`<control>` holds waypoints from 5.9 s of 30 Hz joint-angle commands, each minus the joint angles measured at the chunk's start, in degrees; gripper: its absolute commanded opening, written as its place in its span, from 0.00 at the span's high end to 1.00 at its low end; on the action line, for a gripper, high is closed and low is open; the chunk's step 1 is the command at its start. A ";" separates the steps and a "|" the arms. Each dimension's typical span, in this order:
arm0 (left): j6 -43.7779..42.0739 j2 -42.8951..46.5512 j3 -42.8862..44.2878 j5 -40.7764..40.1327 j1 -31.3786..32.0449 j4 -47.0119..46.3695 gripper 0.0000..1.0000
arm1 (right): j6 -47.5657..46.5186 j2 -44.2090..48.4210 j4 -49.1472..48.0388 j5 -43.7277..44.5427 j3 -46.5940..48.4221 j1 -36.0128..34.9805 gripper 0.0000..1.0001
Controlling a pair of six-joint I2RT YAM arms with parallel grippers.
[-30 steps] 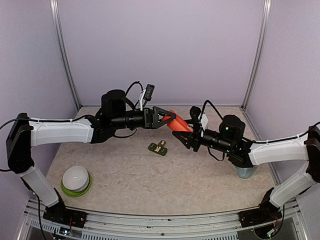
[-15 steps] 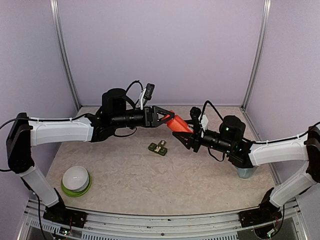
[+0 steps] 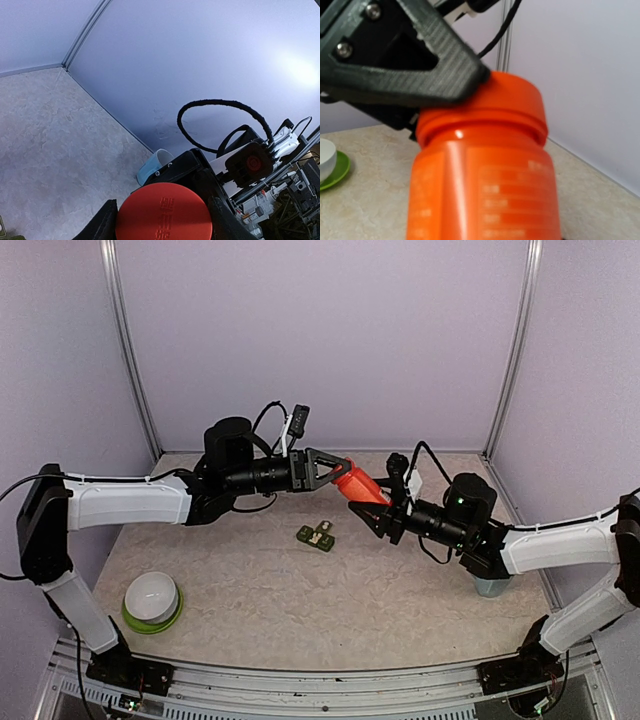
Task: Sort the pills into containers
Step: Screw the lid of the pill bottle onto the pill bottle.
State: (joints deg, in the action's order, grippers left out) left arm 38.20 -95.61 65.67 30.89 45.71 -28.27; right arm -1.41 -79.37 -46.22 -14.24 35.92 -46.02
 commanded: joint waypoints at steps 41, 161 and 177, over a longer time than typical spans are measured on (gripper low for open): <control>-2.58 3.08 -5.74 13.66 1.48 -18.20 0.64 | 51.59 -12.90 -37.51 -26.48 1.84 4.29 1.00; -2.96 6.67 -3.04 1.89 -0.27 -1.29 0.01 | 8.46 -7.38 8.77 -10.32 10.46 0.44 1.00; -3.57 6.49 -2.34 1.91 -0.36 -0.68 0.01 | 5.80 -7.89 11.23 -12.39 11.93 -1.35 1.00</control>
State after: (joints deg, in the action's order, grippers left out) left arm 35.64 -90.56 62.19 31.18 44.93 -27.29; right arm 5.19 -88.84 -36.58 -28.49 47.68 -47.09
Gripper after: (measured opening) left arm 0.988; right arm 0.521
